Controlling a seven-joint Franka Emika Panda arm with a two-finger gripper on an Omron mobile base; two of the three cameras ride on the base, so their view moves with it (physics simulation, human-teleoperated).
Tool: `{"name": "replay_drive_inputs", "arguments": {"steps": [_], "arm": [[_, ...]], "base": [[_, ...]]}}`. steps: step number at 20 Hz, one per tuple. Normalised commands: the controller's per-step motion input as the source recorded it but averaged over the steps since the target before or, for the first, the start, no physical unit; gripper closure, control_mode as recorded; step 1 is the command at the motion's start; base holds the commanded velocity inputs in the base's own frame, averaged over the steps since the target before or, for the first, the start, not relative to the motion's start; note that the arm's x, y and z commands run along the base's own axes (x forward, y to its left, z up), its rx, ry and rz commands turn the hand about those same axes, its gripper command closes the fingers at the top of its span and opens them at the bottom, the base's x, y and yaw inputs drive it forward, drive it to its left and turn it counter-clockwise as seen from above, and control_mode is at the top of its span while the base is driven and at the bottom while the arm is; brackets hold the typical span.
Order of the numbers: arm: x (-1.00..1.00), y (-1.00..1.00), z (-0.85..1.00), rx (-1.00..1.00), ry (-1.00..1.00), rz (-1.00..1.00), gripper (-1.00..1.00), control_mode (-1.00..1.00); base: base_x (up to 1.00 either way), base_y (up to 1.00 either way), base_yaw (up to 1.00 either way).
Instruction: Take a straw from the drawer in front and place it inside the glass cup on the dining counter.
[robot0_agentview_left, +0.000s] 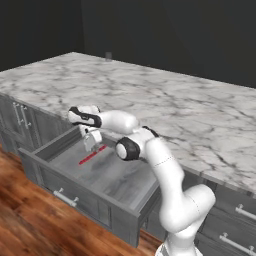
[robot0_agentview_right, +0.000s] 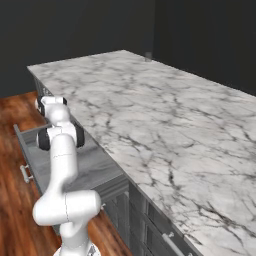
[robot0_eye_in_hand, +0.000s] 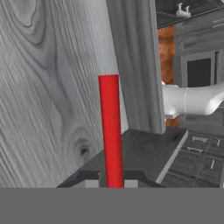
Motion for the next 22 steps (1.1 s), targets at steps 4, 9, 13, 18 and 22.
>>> {"name": "replay_drive_inputs", "arguments": {"steps": [4, 9, 13, 18, 22], "arm": [[-1.00, -0.58, 0.60, 0.02, -0.27, 0.04, 1.00, -1.00], [-1.00, -0.82, 0.38, 0.18, -0.32, 0.00, 1.00, -1.00], [-1.00, -0.84, 0.28, 0.27, -0.41, 0.00, 1.00, -1.00], [-1.00, -0.70, 0.64, 0.26, -0.34, 0.00, 1.00, -1.00], [-0.89, -0.35, 1.00, 0.21, -0.15, 0.00, 1.00, -1.00]], "base": [[0.00, 0.00, 0.00], [0.00, 0.00, 0.00], [0.00, 0.00, 0.00], [0.00, 0.00, 0.00], [0.00, 0.00, 0.00]]}}
